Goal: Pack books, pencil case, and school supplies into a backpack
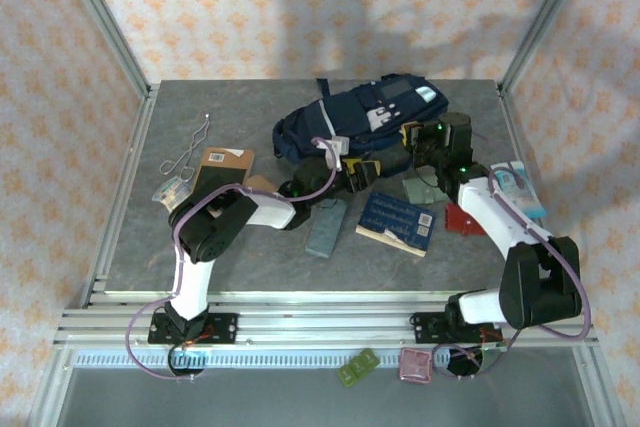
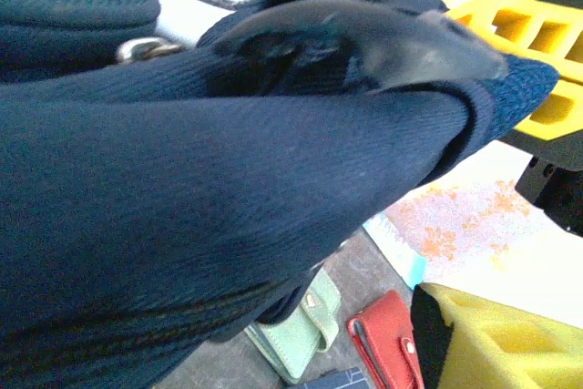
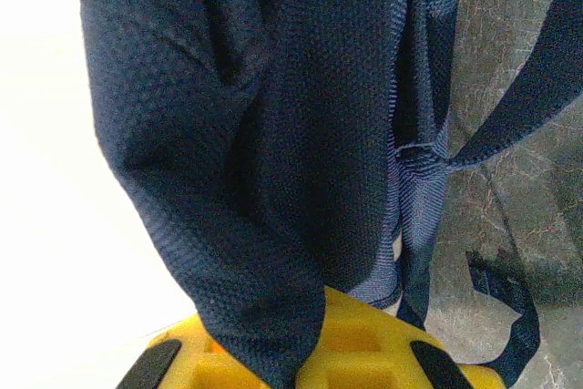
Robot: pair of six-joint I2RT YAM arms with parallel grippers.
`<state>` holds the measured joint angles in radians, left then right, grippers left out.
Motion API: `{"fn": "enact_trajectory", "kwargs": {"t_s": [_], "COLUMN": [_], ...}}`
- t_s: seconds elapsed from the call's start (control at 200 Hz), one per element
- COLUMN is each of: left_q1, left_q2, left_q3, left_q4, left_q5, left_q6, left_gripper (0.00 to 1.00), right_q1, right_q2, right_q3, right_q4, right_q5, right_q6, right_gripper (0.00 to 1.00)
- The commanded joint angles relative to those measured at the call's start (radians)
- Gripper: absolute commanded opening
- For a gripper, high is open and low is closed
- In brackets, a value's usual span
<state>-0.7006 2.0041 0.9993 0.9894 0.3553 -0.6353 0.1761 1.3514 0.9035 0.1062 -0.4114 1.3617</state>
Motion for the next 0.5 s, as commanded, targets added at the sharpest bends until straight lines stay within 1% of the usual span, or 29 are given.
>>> {"fn": "enact_trajectory", "kwargs": {"t_s": [0.0,0.04,0.09,0.175,0.3,0.355,0.445,0.475,0.496], "left_q1": [0.005,0.012,0.023,0.048,0.065,0.067,0.07,0.07,0.071], "left_q2": [-0.001,-0.012,-0.025,-0.039,-0.062,-0.069,-0.077,-0.08,-0.079], "left_q3": [0.039,0.026,0.0,-0.026,-0.047,-0.051,-0.054,-0.056,-0.057], "left_q4": [0.017,0.027,0.054,0.081,0.091,0.085,0.086,0.091,0.096], "left_q5": [0.018,0.03,0.047,0.097,0.154,0.167,0.186,0.19,0.193], "left_q6": [0.022,0.018,0.007,-0.027,-0.041,-0.034,-0.035,-0.036,-0.038], "left_gripper": [0.65,0.62,0.54,0.44,0.31,0.31,0.39,0.39,0.37], "right_q1": [0.02,0.019,0.019,0.02,0.02,0.02,0.02,0.02,0.02], "right_q2": [-0.008,-0.011,-0.01,-0.007,0.001,0.007,0.009,0.008,0.009], "right_q3": [0.048,0.046,0.043,0.043,0.048,0.051,0.054,0.054,0.054], "right_q4": [0.079,0.079,0.079,0.082,0.087,0.086,0.084,0.084,0.083], "right_q5": [-0.065,-0.067,-0.069,-0.072,-0.082,-0.085,-0.089,-0.089,-0.089], "right_q6": [0.019,0.016,0.013,0.011,0.005,0.002,-0.004,-0.007,-0.008], "right_gripper": [0.0,0.0,0.0,0.0,0.0,0.0,0.0,0.0,0.0]}}
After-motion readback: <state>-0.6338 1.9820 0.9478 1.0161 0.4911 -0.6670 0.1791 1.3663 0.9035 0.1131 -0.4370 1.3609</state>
